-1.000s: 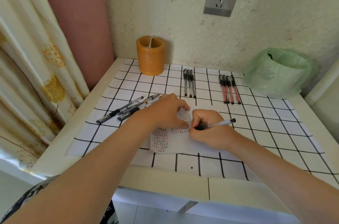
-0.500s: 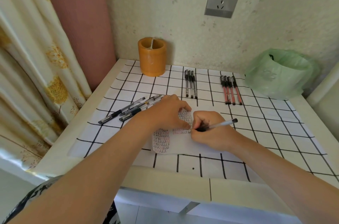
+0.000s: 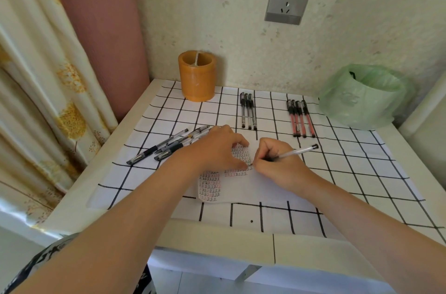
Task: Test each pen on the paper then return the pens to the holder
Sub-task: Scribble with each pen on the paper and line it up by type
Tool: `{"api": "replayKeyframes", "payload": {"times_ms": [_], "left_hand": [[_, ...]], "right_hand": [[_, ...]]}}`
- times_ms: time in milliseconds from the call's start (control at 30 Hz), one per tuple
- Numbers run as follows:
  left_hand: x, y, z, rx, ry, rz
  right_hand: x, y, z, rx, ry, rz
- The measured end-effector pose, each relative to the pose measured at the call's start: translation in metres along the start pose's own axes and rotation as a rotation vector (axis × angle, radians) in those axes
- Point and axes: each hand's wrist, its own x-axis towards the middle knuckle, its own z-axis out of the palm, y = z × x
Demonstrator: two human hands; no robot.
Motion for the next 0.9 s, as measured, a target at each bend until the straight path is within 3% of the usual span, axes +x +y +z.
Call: {"api": "replayKeyframes", "payload": {"times_ms": [400,700,767,900], "left_hand": [[-0.015,-0.014,-0.028,-0.009,0.044,-0.075],[-0.02,-0.015,-0.022,0.108,0.025,-0.106],[-0.018,-0.015,-0.021,0.106,0.055,-0.112],[-0.019,-0.015,-0.022,0.128,0.077,-0.147]], "right_hand": [[0.007,-0.006,-0.003,0.247,0.092,0.085],[0.012,-0.027,-0.017,0.645,-0.015,0.217],[0.013,-0.028,-0.017,0.578,-0.02,0.205],[0.017,-0.028,-0.015,0.198,0.043,0.126]]}}
